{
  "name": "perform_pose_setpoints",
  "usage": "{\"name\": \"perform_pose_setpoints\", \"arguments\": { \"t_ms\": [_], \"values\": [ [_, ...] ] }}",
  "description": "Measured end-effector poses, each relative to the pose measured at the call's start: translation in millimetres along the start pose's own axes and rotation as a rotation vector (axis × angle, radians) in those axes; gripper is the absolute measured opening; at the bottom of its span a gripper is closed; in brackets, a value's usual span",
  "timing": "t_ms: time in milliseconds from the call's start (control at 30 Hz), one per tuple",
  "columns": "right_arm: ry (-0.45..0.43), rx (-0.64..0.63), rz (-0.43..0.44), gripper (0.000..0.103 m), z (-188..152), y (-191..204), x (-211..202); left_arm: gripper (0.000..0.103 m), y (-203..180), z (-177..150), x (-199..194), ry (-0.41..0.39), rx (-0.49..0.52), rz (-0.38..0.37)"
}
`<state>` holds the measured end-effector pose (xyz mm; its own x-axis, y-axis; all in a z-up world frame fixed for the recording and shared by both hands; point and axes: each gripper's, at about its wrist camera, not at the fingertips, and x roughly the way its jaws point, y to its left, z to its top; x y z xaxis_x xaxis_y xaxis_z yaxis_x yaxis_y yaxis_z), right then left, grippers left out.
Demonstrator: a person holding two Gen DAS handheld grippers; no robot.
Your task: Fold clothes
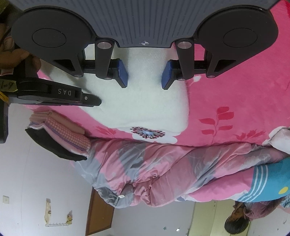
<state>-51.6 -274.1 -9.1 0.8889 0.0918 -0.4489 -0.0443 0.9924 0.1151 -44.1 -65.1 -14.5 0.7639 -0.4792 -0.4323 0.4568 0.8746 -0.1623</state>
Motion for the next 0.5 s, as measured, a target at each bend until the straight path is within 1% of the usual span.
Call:
{"name": "perform_pose_setpoints", "arguments": {
  "t_ms": [500],
  "values": [
    [-0.006,0.011,0.0,0.01,-1.8,0.2,-0.4,0.042,-0.3,0.7,0.8,0.003,-0.006,-0.004]
  ]
}}
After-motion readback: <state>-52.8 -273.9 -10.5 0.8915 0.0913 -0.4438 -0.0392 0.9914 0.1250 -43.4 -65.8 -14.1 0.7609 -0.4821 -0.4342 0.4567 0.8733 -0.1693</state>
